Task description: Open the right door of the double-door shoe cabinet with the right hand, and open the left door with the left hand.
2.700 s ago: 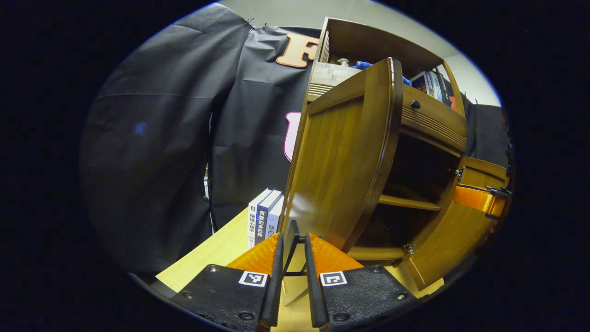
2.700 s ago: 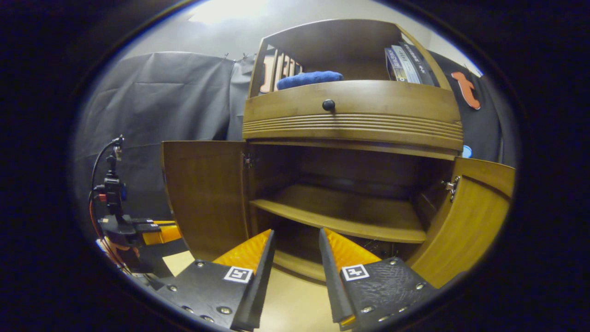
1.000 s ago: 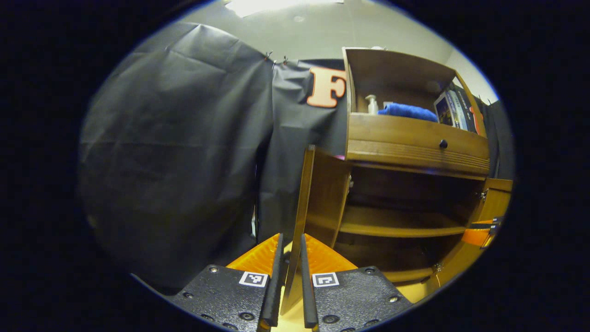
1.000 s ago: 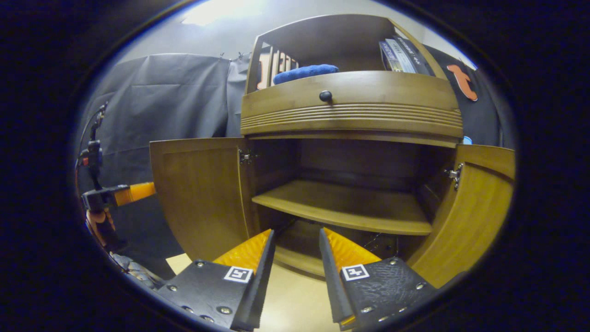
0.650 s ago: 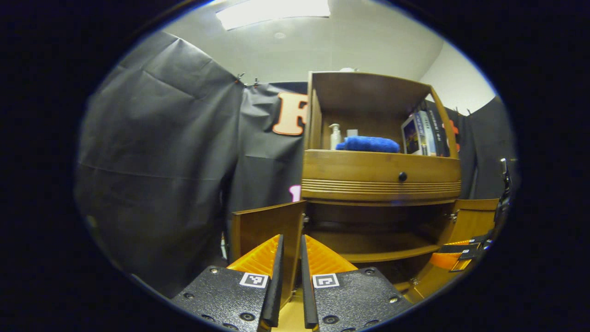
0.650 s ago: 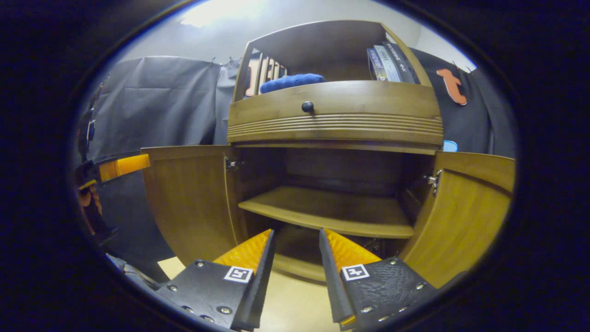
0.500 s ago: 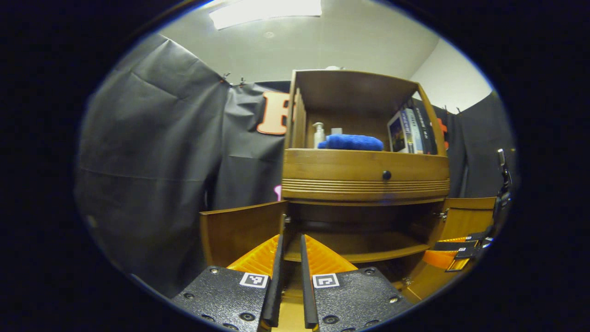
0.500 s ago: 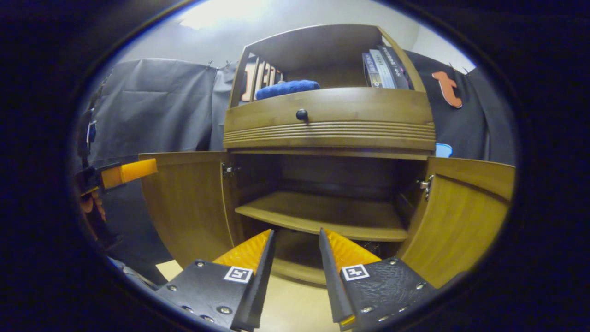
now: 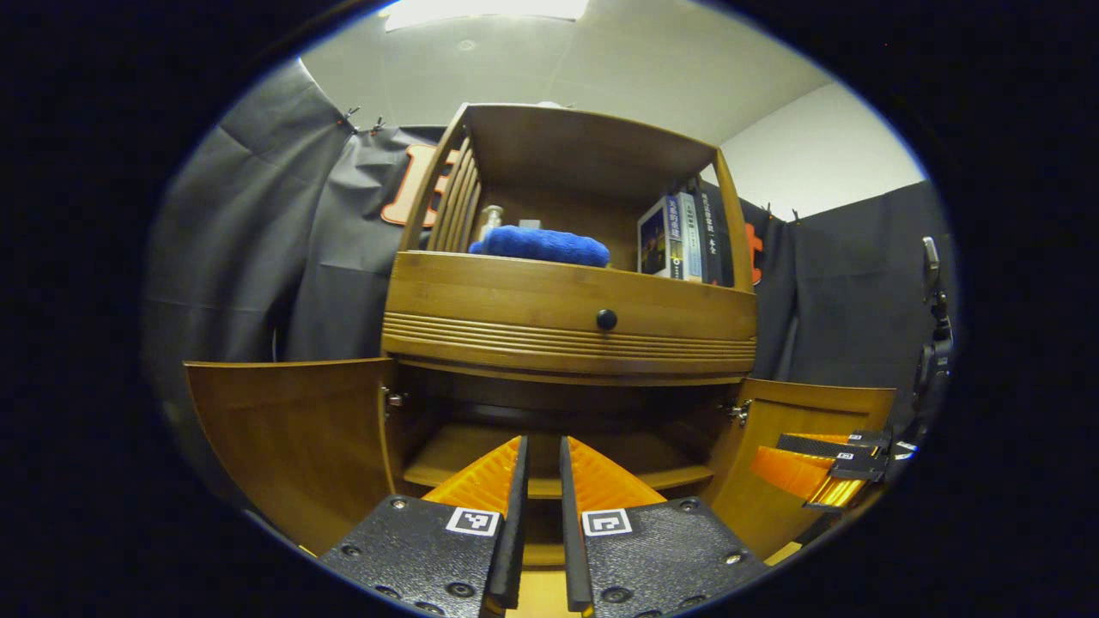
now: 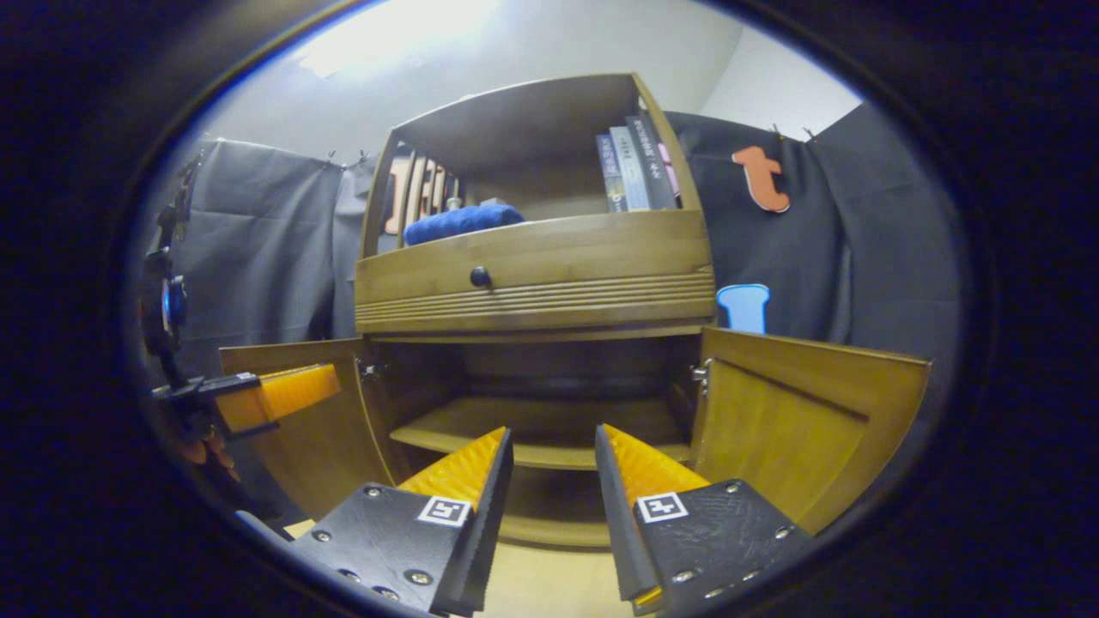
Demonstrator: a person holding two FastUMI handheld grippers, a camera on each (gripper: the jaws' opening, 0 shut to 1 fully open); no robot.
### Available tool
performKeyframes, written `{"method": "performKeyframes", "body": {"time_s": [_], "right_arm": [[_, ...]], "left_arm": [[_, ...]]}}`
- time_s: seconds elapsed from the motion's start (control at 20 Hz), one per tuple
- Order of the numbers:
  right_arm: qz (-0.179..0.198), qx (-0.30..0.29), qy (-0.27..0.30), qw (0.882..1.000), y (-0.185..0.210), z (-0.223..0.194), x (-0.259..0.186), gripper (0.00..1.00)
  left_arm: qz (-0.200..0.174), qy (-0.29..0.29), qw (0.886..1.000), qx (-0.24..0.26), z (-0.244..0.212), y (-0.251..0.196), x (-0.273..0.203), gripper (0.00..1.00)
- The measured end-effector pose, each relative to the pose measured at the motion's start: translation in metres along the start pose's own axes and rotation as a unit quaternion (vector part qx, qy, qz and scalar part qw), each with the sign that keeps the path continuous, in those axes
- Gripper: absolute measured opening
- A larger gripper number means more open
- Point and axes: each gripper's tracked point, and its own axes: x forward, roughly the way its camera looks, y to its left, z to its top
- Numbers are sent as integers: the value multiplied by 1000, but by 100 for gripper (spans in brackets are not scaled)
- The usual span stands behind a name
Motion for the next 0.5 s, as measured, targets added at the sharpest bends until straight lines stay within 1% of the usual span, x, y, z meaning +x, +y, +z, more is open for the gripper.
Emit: {"method": "performKeyframes", "body": {"time_s": [0.1, 0.15, 0.2, 0.25, 0.3, 0.35, 0.4, 0.5], "right_arm": [[-14, -6, -6, 1000, -8, 6, -4, 53], [-22, -9, -9, 1000, -11, 9, -6, 56], [-28, -11, -12, 999, -13, 10, -9, 53], [-34, -13, -16, 999, -15, 12, -11, 53], [-38, -13, -20, 999, -16, 15, -13, 53], [-43, -14, -24, 999, -17, 16, -15, 53], [-44, -14, -29, 999, -17, 19, -16, 55], [-44, -14, -37, 998, -16, 23, -20, 81]], "left_arm": [[-11, 2, 1000, 1, -1, -12, 6, 12], [-16, 2, 1000, 2, -1, -18, 8, 13], [-22, 1, 1000, 4, -1, -23, 9, 21], [-26, -2, 1000, 7, 0, -29, 11, 21], [-29, -5, 999, 12, 0, -32, 10, 13], [-25, -8, 1000, 18, 2, -32, 10, 13], [-28, -11, 999, 21, 2, -36, 14, 30], [-29, -11, 999, 21, 1, -41, 15, 63]]}}
